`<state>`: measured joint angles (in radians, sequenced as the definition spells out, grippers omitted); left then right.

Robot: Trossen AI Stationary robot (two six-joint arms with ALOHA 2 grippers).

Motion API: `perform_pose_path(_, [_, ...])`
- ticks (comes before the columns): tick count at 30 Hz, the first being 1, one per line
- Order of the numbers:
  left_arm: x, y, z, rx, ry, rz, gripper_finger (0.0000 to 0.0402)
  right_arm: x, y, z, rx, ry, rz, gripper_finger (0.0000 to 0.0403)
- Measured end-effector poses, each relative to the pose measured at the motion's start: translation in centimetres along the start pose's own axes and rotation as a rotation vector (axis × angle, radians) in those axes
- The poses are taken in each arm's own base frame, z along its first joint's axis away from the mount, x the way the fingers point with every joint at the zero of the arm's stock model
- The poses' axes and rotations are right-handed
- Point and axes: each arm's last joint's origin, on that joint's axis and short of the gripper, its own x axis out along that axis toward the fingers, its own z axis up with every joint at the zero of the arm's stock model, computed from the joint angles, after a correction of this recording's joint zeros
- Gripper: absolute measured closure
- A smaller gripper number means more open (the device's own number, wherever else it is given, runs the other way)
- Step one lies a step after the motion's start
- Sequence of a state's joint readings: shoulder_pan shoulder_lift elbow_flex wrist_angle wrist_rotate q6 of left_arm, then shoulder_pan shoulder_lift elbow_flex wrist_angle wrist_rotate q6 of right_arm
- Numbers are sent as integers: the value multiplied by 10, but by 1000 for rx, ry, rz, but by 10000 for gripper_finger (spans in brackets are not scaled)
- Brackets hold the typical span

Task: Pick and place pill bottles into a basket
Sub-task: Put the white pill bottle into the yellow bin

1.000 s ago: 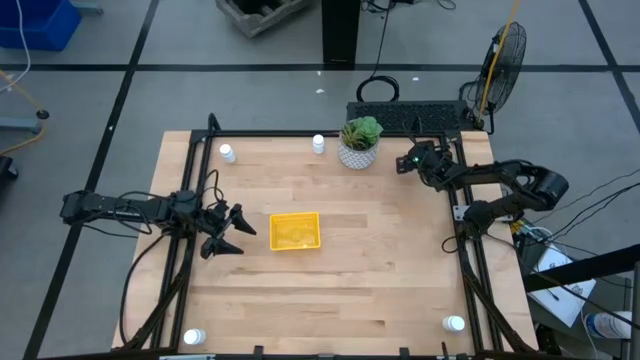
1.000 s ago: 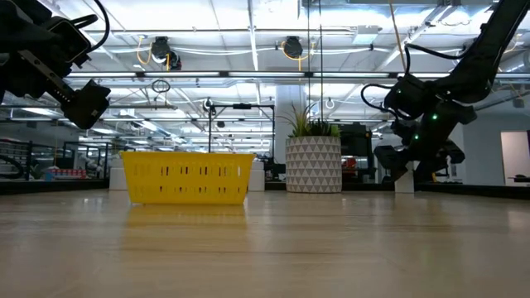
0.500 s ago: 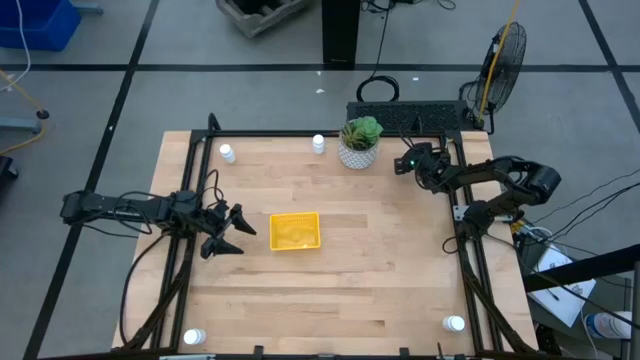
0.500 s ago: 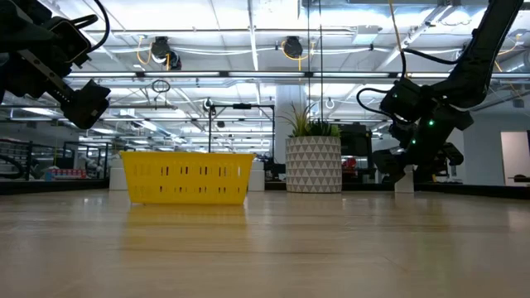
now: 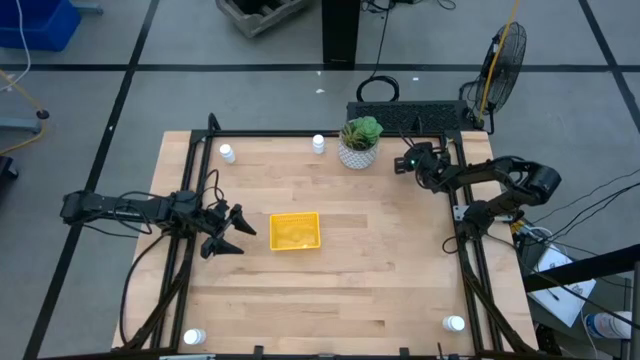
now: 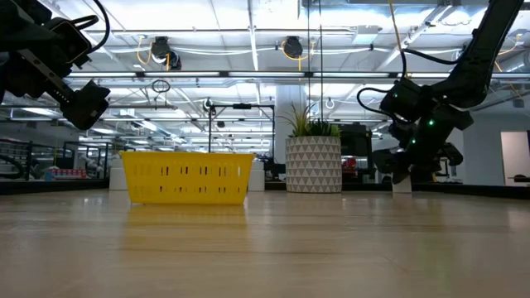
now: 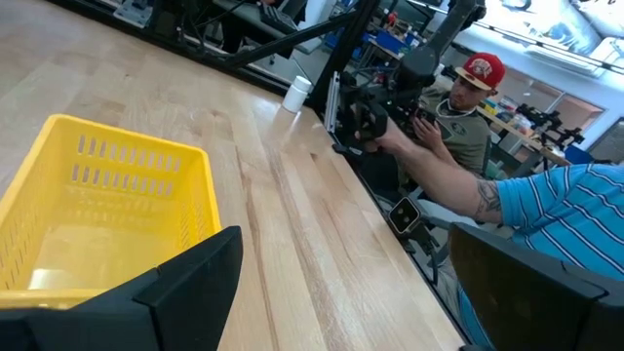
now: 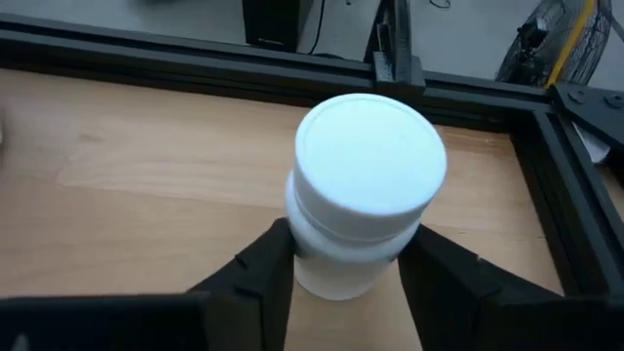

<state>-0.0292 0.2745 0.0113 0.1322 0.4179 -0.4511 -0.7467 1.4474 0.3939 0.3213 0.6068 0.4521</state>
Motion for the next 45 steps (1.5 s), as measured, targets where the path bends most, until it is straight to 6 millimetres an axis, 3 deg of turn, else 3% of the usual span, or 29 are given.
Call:
perform_pose_path(8, [0,0,0,2,0,0,36,-19,1,17,26,-8,230,258])
perform_pose_path(19, [0,0,0,8,0,0,36,-68,-20,35,34,23,448,260])
perform_pose_path(24, [0,0,0,4,0,0,36,-90,-23,53,29,58,572,260])
perform_pose_path(30, [0,0,0,3,0,0,36,-119,-10,77,-18,69,734,260])
perform_pose_path(38, [0,0,0,0,0,0,36,-170,6,125,-80,-25,886,261])
perform_pose_path(45, [0,0,0,-13,-3,7,36,-198,49,160,-228,-9,975,265])
